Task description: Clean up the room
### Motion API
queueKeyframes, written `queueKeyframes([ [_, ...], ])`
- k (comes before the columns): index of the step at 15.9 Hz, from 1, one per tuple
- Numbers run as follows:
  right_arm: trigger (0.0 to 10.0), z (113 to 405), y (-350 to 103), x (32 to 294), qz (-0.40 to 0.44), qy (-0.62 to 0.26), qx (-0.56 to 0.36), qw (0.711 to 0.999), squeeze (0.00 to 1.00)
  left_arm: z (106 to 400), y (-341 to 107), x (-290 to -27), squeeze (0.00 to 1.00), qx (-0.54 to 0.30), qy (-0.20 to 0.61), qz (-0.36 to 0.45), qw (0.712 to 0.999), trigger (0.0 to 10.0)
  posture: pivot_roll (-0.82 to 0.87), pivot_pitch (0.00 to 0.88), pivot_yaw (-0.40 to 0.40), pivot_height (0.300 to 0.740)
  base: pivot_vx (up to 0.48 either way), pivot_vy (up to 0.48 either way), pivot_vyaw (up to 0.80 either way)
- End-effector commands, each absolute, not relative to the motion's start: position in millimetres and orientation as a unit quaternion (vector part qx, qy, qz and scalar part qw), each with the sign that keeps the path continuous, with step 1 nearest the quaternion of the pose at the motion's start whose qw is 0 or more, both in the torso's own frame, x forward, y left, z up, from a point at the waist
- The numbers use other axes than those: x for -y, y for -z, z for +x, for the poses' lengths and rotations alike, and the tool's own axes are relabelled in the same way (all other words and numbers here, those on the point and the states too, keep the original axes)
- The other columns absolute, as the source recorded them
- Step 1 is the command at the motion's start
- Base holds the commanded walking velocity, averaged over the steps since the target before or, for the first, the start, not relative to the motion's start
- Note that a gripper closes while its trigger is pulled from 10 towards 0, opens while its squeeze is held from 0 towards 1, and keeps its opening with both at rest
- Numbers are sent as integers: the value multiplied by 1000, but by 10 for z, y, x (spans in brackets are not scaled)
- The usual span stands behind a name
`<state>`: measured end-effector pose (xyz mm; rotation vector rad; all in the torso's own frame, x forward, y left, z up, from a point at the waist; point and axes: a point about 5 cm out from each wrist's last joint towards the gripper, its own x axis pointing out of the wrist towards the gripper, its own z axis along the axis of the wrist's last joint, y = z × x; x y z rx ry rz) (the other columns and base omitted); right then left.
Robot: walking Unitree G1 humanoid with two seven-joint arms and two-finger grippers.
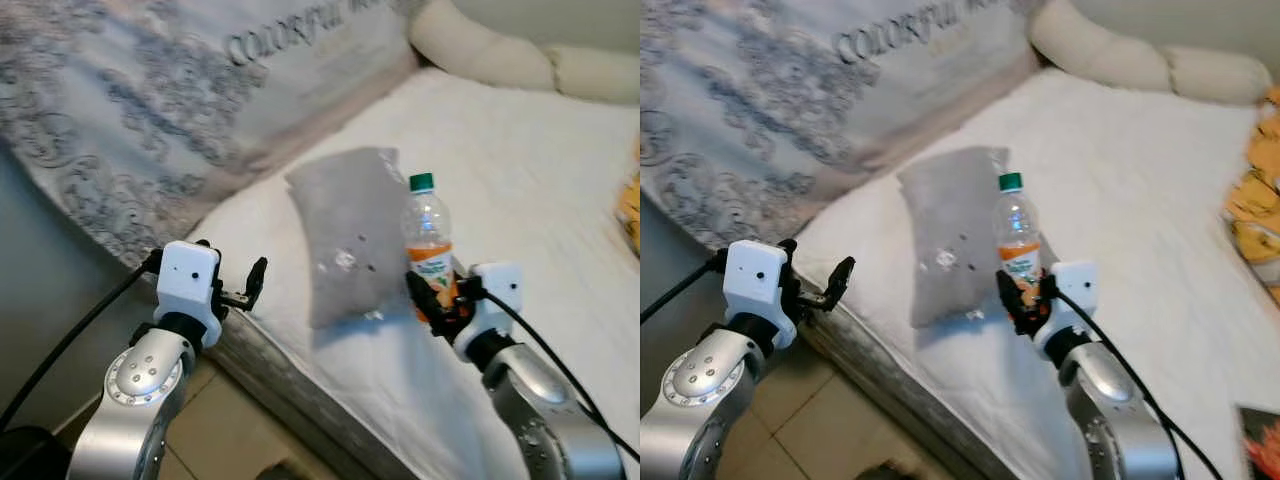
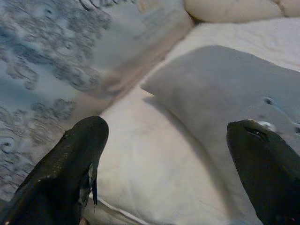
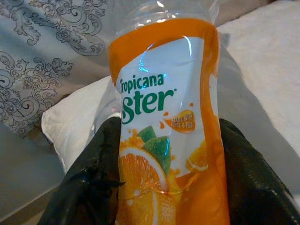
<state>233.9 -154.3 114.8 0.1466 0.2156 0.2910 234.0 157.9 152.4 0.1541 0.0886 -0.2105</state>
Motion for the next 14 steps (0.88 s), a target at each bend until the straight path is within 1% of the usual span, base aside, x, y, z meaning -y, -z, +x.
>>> queueKeyframes([
  [1,10000,2334,-1157,1488,77,-156,-113,978,0,2333,-1501,-1623,0,-52,86,89,991,10000,60,0,33,740,0,0,800],
  [6,10000,2330,-1124,1439,67,-174,-132,974,0,2331,-1520,-1613,0,-43,91,86,991,10000,63,0,31,740,0,0,800],
  [9,10000,2319,-1107,1417,59,-189,-140,970,0,2341,-1529,-1606,0,-40,92,84,991,10000,64,0,32,740,261,0,800],
  [14,10000,2353,-1086,1424,56,-189,-146,969,0,2370,-1534,-1607,0,-36,85,78,993,10000,76,0,23,740,274,0,800],
])
